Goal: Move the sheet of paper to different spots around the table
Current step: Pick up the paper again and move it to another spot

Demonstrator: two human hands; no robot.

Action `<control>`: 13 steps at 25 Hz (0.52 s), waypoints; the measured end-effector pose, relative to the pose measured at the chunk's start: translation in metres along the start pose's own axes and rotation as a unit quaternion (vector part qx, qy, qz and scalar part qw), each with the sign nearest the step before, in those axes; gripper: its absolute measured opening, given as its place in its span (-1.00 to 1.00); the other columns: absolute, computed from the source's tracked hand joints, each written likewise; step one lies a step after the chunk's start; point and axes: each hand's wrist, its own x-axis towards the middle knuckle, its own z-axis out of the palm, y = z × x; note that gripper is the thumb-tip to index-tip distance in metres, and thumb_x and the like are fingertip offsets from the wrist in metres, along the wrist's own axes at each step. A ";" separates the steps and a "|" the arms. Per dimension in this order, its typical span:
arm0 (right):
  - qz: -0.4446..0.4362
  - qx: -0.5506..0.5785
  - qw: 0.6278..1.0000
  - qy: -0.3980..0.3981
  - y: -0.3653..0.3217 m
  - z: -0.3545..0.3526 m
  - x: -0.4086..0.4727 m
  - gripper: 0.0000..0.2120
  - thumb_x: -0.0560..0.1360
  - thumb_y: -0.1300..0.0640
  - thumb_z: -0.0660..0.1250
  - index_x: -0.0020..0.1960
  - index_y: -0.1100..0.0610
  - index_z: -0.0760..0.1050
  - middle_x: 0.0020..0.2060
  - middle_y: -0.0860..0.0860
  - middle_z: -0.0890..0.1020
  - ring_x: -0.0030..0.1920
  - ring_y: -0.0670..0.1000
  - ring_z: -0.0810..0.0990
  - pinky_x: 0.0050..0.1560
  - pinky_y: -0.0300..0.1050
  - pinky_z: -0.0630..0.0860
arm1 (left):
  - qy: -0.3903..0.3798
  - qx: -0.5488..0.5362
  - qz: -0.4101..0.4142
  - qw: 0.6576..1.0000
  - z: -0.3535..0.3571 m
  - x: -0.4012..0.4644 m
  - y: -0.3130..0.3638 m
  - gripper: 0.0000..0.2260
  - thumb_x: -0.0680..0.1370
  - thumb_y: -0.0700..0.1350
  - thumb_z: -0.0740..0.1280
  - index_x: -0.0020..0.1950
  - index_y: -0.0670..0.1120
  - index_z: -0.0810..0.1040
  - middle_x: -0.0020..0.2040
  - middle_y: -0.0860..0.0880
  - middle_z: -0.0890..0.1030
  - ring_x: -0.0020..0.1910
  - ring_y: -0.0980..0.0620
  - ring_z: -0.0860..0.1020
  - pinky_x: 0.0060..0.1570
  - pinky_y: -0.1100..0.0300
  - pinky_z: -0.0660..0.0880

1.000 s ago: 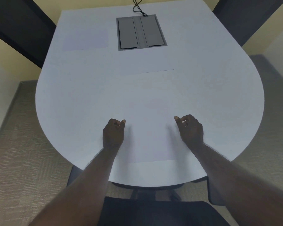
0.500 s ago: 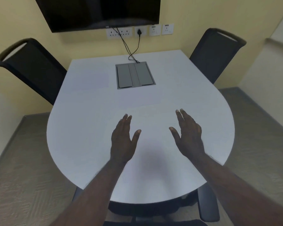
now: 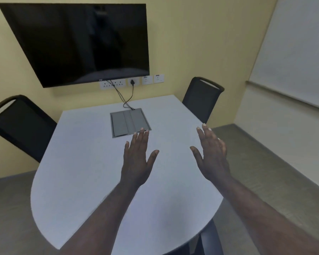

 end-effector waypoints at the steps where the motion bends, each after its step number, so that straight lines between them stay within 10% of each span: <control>1: 0.003 -0.007 1.000 0.013 0.008 -0.011 0.002 -0.45 0.63 -0.12 0.06 0.57 0.02 0.10 0.58 -0.01 0.14 0.56 0.03 0.14 0.44 0.08 0.10 | 0.000 -0.002 0.007 1.000 0.001 0.005 0.012 -0.42 0.61 0.23 -0.01 0.59 0.10 -0.08 0.58 0.19 -0.09 0.54 0.22 -0.18 0.52 0.06 -0.17; 13: 0.034 -0.053 0.998 0.026 0.177 -0.130 -0.009 -0.41 0.59 0.02 0.25 0.56 0.09 0.15 0.58 0.05 0.15 0.56 0.09 0.15 0.44 0.19 0.15 | 0.022 -0.001 0.038 0.999 0.081 0.023 0.188 -0.42 0.62 0.21 0.02 0.59 0.10 -0.07 0.60 0.14 -0.07 0.57 0.14 -0.14 0.53 -0.05 -0.10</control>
